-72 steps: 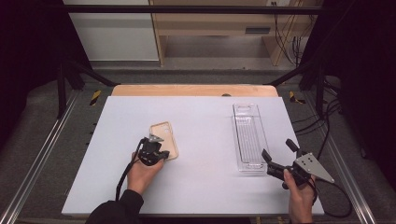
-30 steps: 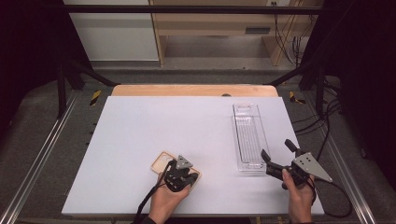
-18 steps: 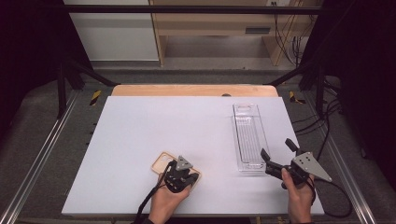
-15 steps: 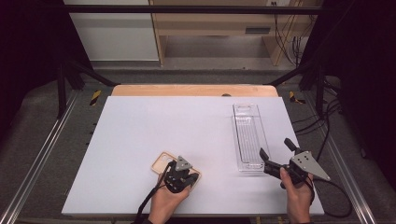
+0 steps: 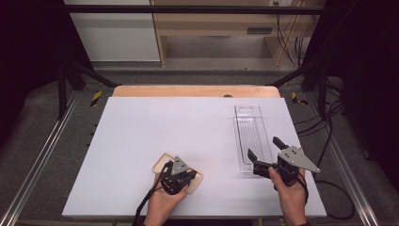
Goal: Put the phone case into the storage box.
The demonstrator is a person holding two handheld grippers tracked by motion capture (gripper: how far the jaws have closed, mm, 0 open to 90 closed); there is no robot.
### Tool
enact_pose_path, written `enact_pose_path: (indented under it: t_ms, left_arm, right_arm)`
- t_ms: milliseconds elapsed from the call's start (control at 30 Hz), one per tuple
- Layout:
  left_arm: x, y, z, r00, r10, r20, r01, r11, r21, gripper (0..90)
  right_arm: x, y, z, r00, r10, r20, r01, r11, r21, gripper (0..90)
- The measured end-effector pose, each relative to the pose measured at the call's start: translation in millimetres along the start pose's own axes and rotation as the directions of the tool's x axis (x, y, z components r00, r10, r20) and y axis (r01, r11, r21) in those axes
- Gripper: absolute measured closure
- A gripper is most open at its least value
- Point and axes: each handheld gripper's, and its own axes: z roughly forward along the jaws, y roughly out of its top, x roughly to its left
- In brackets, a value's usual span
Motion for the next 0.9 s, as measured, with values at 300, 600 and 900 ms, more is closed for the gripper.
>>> enact_pose_path:
  t_ms: [300, 600, 900]
  left_arm:
    - [26.1, -9.4, -43.3, 0.9914, 0.045, -0.122, -0.062, 0.9886, -0.137, 90.0]
    - [55.3, -36.4, -91.4, 0.9784, 0.008, -0.207, -0.054, 0.9741, -0.220, 90.0]
    - [82.2, -53.9, -120.3, 0.9616, -0.064, -0.267, -0.018, 0.9557, -0.294, 90.0]
  right_arm:
    - [20.5, 22.8, 17.2, 0.9994, -0.016, -0.030, 0.017, 0.999, 0.044, 3.4]
    - [45.2, 36.7, 39.3, 0.9938, -0.040, -0.104, 0.048, 0.996, 0.078, 3.3]
    - [77.3, 34.5, 59.4, 0.9774, -0.076, -0.197, 0.104, 0.985, 0.136, 4.0]
